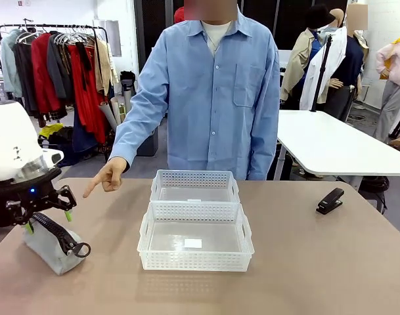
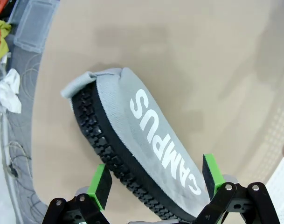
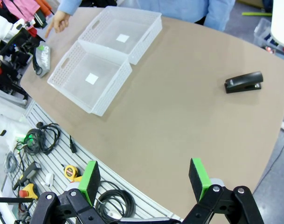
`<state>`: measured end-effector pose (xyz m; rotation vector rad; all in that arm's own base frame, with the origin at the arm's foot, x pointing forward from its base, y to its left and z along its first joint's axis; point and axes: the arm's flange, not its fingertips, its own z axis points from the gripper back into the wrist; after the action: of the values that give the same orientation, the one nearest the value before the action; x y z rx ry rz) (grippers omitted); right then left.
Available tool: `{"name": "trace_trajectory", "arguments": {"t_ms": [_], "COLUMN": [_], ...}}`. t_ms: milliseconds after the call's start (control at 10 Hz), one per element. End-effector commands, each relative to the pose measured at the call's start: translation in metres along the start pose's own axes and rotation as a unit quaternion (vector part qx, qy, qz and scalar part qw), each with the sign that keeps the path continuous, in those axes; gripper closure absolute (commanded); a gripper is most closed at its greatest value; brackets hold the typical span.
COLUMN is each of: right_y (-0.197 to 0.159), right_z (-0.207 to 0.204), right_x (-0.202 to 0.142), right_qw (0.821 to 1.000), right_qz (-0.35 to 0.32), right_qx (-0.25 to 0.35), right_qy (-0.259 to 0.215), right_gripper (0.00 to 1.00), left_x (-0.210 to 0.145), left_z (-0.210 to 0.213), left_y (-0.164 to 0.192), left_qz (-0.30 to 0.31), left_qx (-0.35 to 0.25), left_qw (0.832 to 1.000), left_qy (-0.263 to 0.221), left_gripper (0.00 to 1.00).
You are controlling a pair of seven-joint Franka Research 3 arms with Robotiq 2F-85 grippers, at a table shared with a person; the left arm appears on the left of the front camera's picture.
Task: Distribute items into two baskets.
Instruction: Pick up the Pencil pouch that the person points to.
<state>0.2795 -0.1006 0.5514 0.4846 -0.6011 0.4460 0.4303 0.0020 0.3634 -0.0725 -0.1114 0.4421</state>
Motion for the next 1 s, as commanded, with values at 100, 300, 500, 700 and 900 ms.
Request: {"name": "trace_trajectory", "arguments": {"t_ms": [100,300,500,700,900], "right_y": [0.001,0.001,0.001,0.001,0.001], "right_z": [0.0,0.0,0.0,0.0,0.0], "right_x": [0.0,0.0,0.0,0.0,0.0], "right_qw": [1.0,1.0,1.0,1.0,1.0], "right_qz": [0.001,0.001,0.001,0.001,0.001], "right_qx": [0.004,0.004,0.004,0.004,0.004], "right_qy": [-0.003,-0.003,-0.003,-0.003,-0.003], "right_gripper": [0.0,0.0,0.0,0.0,0.0], "left_x": [-0.007,-0.008,-0.01,-0.01,-0.009], "left_z": [-0.02,-0.03,-0.032,-0.03,-0.03], "left_y": [0.0,0.004,0.004,0.006,0.006], "left_qz": [0.021,0.021,0.009,-0.004,-0.004], "left_qx": [0.016,0.027,0.023,0.011,0.007], "left_qw": [1.0,0.999,1.0,1.0,1.0], "left_qy": [-0.017,-0.012,-0.013,-0.015,-0.01], "left_gripper": [0.0,0.0,0.02,0.27,0.65]}}
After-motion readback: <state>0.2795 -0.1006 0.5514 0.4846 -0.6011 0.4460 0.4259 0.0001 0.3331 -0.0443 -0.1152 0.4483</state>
